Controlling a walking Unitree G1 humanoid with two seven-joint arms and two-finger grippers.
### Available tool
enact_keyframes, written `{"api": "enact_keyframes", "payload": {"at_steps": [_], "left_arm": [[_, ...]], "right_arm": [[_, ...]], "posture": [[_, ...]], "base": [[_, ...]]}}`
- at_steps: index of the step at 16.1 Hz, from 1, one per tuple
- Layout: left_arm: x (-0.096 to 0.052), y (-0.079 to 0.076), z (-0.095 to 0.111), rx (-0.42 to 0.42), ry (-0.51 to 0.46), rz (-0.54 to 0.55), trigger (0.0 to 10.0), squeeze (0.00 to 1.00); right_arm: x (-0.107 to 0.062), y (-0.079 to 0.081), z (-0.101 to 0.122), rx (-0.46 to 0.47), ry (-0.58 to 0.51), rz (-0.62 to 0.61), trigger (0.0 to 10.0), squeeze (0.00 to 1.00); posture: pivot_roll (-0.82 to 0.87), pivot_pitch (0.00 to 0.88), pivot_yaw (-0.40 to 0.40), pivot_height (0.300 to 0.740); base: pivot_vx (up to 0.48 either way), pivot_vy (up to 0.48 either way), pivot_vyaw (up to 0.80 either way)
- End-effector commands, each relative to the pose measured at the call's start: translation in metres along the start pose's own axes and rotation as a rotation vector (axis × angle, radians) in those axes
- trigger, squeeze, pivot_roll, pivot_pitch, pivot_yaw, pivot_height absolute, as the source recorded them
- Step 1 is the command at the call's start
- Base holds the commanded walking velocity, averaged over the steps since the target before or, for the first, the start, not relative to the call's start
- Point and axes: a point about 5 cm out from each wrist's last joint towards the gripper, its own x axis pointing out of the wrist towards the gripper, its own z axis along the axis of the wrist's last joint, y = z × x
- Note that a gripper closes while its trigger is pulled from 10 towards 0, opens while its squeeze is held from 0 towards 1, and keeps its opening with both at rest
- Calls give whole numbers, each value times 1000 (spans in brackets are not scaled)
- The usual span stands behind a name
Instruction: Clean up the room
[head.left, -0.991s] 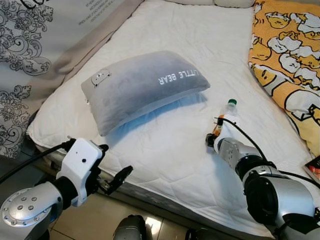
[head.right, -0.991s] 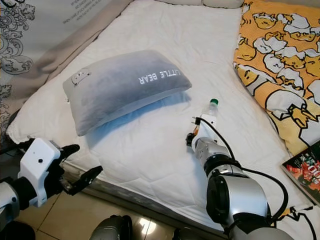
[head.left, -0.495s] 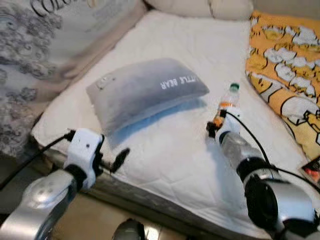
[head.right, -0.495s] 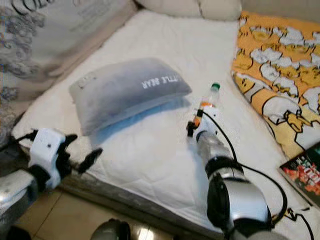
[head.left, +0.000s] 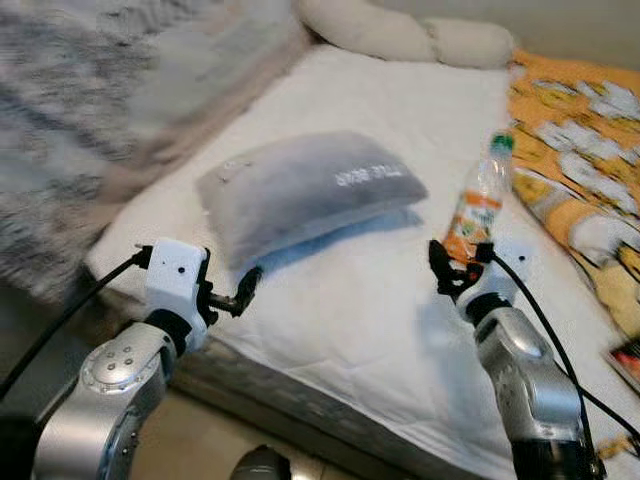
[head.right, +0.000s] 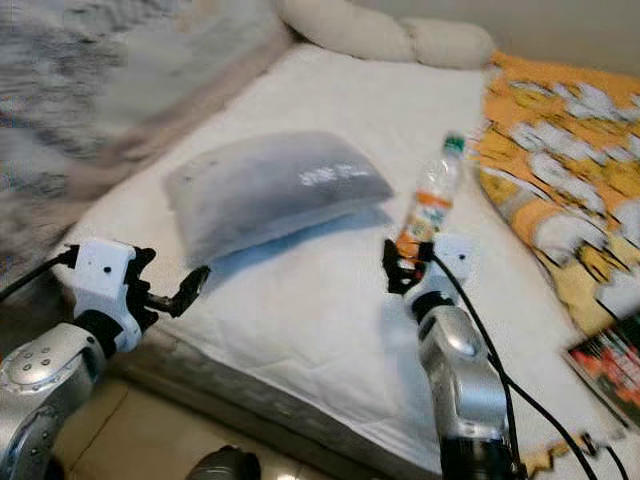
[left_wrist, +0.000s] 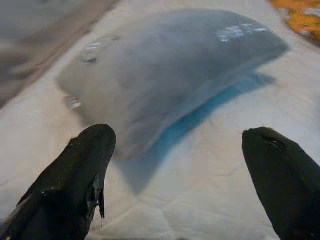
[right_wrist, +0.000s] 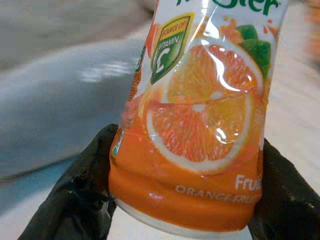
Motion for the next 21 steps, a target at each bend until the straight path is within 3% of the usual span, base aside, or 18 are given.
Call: {"api": "enact_keyframes", "payload": {"at_steps": [1, 4, 7, 10, 16, 21], "left_arm": [[-2, 5, 1, -9, -2, 41, 10000, 0], [1, 8, 6, -35, -37, 84, 10000, 0], [4, 9, 7, -45, -58, 121, 10000, 0], [18, 13, 2, -6, -55, 243, 10000, 0], [27, 5, 5, -25, -101, 213, 10000, 0], [21, -1, -1, 13, -89, 210, 10000, 0]], "right_arm": [[-7, 6, 0, 19, 14, 32, 10000, 0], [-29, 17, -2, 49, 64, 80, 10000, 0], [-34, 17, -4, 32, 91, 85, 10000, 0], [-37, 7, 0, 23, 142, 70, 10000, 0], [-41, 9, -6, 37, 226, 129, 10000, 0], [-39, 6, -7, 41, 247, 156, 10000, 0]], "posture": [[110, 0, 23, 740], [115, 0, 28, 740], [68, 0, 48, 740], [49, 0, 66, 740], [20, 0, 64, 740], [61, 0, 18, 740]], "base": [[0, 0, 800], [0, 0, 800], [0, 0, 800], [0, 0, 800], [0, 0, 800], [0, 0, 800]]}}
